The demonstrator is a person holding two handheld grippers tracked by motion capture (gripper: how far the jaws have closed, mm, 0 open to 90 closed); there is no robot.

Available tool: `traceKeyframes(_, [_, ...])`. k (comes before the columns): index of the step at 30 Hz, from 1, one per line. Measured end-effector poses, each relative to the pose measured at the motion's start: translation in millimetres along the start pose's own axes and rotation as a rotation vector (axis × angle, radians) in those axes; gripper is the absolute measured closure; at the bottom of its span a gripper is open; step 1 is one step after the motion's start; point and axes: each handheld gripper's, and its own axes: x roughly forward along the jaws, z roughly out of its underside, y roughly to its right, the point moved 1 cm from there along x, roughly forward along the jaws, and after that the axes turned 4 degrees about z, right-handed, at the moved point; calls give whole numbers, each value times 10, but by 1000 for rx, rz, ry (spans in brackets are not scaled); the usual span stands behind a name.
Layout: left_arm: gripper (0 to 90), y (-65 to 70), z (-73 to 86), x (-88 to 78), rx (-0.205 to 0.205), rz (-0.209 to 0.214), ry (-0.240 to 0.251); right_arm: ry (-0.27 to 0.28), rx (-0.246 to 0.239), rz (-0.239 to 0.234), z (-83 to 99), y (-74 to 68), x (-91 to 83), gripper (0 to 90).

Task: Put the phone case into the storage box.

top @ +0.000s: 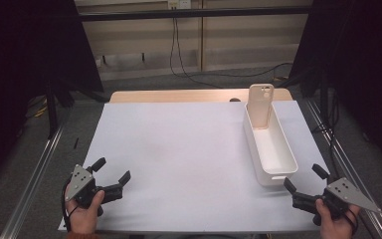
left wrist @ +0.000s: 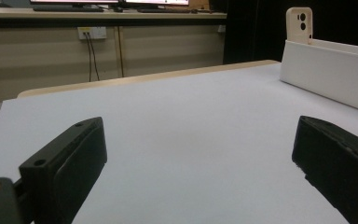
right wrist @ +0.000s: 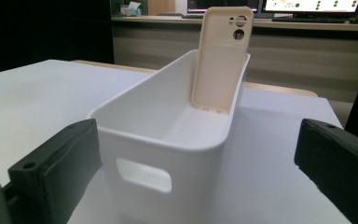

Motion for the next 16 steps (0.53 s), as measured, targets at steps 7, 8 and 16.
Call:
traceKeyframes(7, [31,1,8,-22,7,-2,-11,16,-6,14,69,12,-71,0])
traceKeyframes(8, [32,3,9,-22,5,-2,-11,17,-8,11,69,16,-65,0])
traceKeyframes(16, [31,27,5,-25,4,-7,-12,11,0,-17,82,4,10,0])
